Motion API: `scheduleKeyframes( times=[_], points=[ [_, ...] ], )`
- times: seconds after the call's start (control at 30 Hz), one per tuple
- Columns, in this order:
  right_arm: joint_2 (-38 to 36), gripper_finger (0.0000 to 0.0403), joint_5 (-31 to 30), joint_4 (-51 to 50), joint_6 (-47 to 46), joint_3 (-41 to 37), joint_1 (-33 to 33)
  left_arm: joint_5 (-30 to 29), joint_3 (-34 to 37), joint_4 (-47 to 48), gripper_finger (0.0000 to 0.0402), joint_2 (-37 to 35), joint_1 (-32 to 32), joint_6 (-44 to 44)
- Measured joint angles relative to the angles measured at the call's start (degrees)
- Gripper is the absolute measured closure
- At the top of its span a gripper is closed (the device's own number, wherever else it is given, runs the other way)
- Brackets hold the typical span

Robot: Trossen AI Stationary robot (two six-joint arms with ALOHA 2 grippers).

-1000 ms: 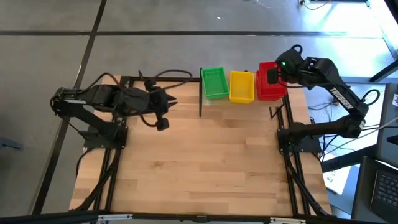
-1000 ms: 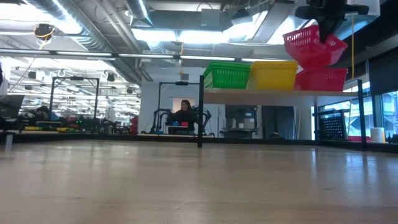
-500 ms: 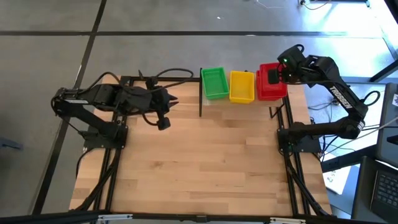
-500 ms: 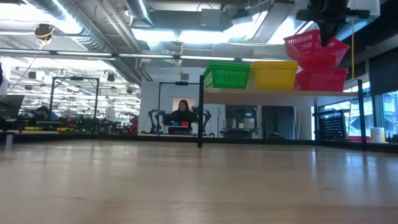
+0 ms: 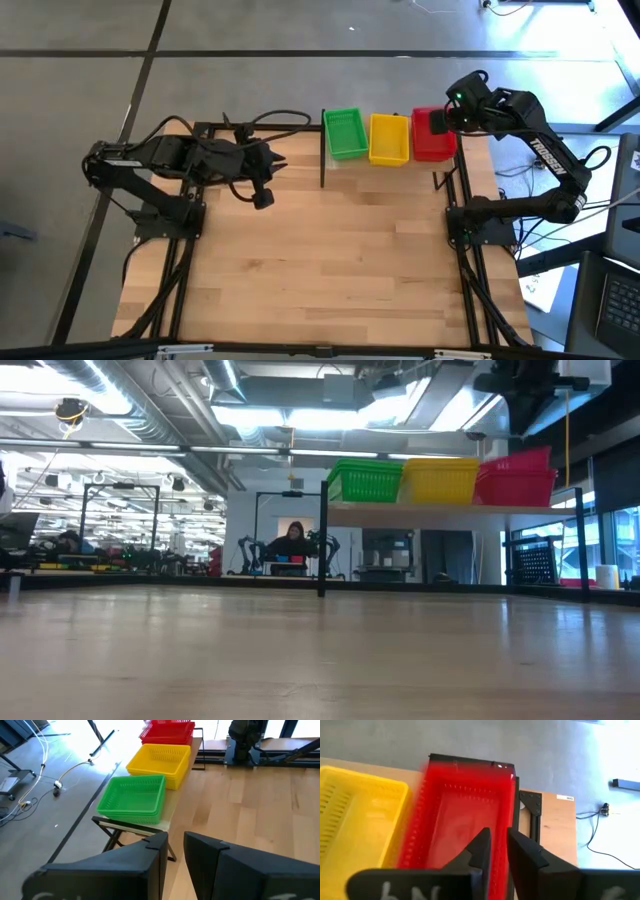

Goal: Stack baskets on shelf by color
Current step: Stack the red bin on the red bins on the shelf, then return to Home Position

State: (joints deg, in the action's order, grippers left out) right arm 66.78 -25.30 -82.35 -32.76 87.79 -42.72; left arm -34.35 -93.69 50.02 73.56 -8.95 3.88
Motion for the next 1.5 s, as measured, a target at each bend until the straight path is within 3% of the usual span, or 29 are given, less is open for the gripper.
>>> scheduleKeyframes(
  times=[0.3, 0.4, 0.6, 0.77, 0.9, 1.0, 1.2, 1.37, 1.5],
  points=[
    [-0.08, 0.0328, 0.64, 3.34, 5.29, 2.72, 0.02, -0.04, 0.00, 0.07, 0.0347, 0.00, 0.00, 0.06],
    [-0.48, 0.0338, 7.27, 3.35, 10.89, 5.96, 0.41, -0.02, 0.00, 0.48, 0.0347, 0.00, -0.02, 1.19],
    [-1.33, 0.0397, 24.77, 3.96, 20.10, 11.50, 4.20, 0.49, 0.00, 4.69, 0.0348, 0.00, -1.00, 1.15],
    [-3.72, 0.0400, 36.39, 4.09, 27.42, 12.02, 10.75, 2.04, 0.00, 7.98, 0.0388, -1.14, -0.79, 3.49],
    [-7.04, 0.0399, 42.76, 6.75, 28.66, 12.02, 16.65, 2.17, 0.00, 10.83, 0.0397, -4.78, -1.46, 6.05],
    [-10.01, 0.0401, 43.45, 10.09, 30.54, 12.00, 20.89, 2.01, -0.02, 12.46, 0.0401, -8.28, -2.33, 8.49],
    [-15.59, 0.0402, 43.58, 14.19, 33.06, 4.97, 26.91, 2.01, 1.97, 15.89, 0.0401, -13.63, -6.85, 12.90],
    [-21.90, 0.0402, 44.12, 22.46, 32.63, -6.93, 29.37, 1.97, 12.04, 8.94, 0.0401, -21.74, -10.41, 13.73],
    [-27.45, 0.0403, 49.14, 31.04, 31.74, -15.91, 30.22, 2.40, 21.85, 1.23, 0.0401, -29.39, -12.33, 13.76]
  ],
)
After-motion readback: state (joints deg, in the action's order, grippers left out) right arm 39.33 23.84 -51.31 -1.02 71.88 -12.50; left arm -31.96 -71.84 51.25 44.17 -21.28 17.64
